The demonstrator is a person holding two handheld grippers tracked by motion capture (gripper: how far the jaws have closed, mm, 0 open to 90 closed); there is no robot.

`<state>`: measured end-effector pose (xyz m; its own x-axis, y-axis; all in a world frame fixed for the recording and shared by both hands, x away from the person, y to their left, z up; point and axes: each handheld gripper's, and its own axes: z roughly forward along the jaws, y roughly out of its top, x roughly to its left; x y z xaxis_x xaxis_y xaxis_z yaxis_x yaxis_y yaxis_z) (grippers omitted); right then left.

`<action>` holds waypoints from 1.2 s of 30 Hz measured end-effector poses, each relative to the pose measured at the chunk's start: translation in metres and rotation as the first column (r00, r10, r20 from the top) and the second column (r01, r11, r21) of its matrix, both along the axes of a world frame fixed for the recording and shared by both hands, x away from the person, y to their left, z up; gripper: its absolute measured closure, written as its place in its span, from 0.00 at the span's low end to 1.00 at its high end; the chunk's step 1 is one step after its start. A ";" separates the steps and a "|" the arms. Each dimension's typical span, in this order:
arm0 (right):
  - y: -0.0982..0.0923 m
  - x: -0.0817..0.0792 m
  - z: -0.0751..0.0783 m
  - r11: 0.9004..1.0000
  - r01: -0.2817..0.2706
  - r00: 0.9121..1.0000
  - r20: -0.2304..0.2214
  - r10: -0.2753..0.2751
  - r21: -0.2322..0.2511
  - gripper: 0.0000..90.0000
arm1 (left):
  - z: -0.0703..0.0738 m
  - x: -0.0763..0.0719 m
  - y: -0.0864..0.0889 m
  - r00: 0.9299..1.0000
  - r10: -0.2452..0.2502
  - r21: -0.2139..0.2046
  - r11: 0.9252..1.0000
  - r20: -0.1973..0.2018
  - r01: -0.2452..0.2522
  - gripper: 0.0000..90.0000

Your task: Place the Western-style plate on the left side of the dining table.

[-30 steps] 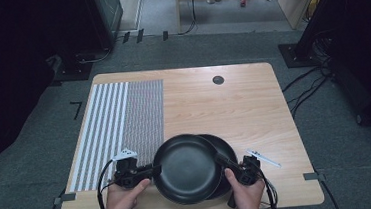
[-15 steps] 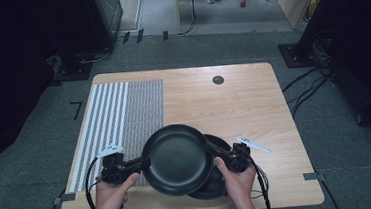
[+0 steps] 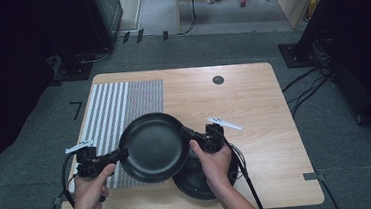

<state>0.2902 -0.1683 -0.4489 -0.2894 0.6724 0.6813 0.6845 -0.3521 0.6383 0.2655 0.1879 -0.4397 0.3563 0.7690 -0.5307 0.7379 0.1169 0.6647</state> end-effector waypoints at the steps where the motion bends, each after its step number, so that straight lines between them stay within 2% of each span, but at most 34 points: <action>1: 0.000 0.000 0.000 1.000 0.000 1.000 0.000 0.000 0.000 0.96 | 0.000 0.000 0.000 1.000 0.000 0.000 1.000 0.000 0.000 0.82; 2: 0.008 0.009 0.002 1.000 -0.021 1.000 -0.005 0.021 -0.004 0.96 | 0.000 0.002 0.007 1.000 0.022 -0.005 1.000 -0.003 -0.022 0.82; 5: 0.019 0.025 0.000 0.998 -0.055 0.998 -0.016 0.055 -0.009 0.95 | -0.002 0.005 0.016 0.998 0.055 -0.003 0.998 -0.007 -0.055 0.82; 6: 0.023 0.030 0.000 0.998 -0.066 0.998 -0.024 0.066 -0.008 0.95 | -0.002 0.005 0.016 0.998 0.055 -0.003 0.998 -0.007 -0.055 0.82; 8: 0.030 0.040 -0.001 0.996 -0.088 0.996 -0.030 0.087 -0.014 0.95 | -0.007 0.009 0.026 0.996 0.093 -0.014 0.996 -0.016 -0.093 0.82; 9: 0.030 0.040 -0.001 0.996 -0.088 0.996 -0.030 0.087 -0.014 0.95 | -0.007 0.009 0.026 0.996 0.093 -0.014 0.996 -0.016 -0.093 0.82; 10: 0.035 0.045 -0.001 0.995 -0.096 0.995 -0.034 0.095 -0.020 0.95 | -0.009 0.011 0.030 0.994 0.109 -0.021 0.994 -0.021 -0.109 0.82; 11: 0.044 0.057 -0.002 0.993 -0.119 0.992 -0.048 0.117 -0.028 0.95 | -0.011 0.013 0.034 0.992 0.122 -0.025 0.992 -0.025 -0.123 0.82; 14: 0.054 0.071 -0.006 0.989 -0.147 0.987 -0.064 0.145 -0.028 0.95 | -0.017 0.018 0.043 0.986 0.165 -0.028 0.986 -0.032 -0.166 0.82; 15: 0.054 0.071 -0.006 0.989 -0.147 0.987 -0.064 0.145 -0.028 0.95 | -0.017 0.018 0.043 0.986 0.165 -0.028 0.986 -0.032 -0.166 0.82; 17: 0.063 0.086 -0.010 0.985 -0.172 0.983 -0.076 0.168 -0.036 0.95 | -0.022 0.023 0.048 0.981 0.187 -0.027 0.982 -0.043 -0.188 0.82; 19: 0.067 0.093 -0.012 0.982 -0.182 0.980 -0.084 0.178 -0.042 0.95 | -0.026 0.027 0.051 0.978 0.203 -0.033 0.978 -0.055 -0.204 0.82; 23: 0.075 0.111 -0.020 0.976 -0.215 0.970 -0.123 0.210 -0.029 0.95 | -0.031 0.036 0.057 0.971 0.229 -0.025 0.973 -0.066 -0.231 0.82; 26: 0.084 0.120 -0.025 0.976 -0.215 0.969 -0.135 0.208 -0.035 0.95 | -0.034 0.043 0.064 0.964 0.258 -0.025 0.965 -0.070 -0.260 0.83; 27: 0.084 0.120 -0.025 0.976 -0.215 0.969 -0.135 0.208 -0.035 0.95 | -0.034 0.043 0.064 0.964 0.258 -0.025 0.965 -0.070 -0.260 0.83; 30: 0.093 0.134 -0.034 0.976 -0.215 0.967 -0.142 0.211 -0.014 0.95 | -0.038 0.054 0.071 0.955 0.286 -0.043 0.956 -0.077 -0.290 0.84; 33: 0.096 0.140 -0.038 0.977 -0.212 0.967 -0.148 0.209 -0.007 0.95 | -0.042 0.061 0.075 0.954 0.289 -0.042 0.955 -0.082 -0.294 0.84; 36: 0.103 0.151 -0.044 0.977 -0.213 0.966 -0.153 0.208 -0.016 0.95 | -0.049 0.070 0.081 0.948 0.303 -0.055 0.949 -0.101 -0.309 0.85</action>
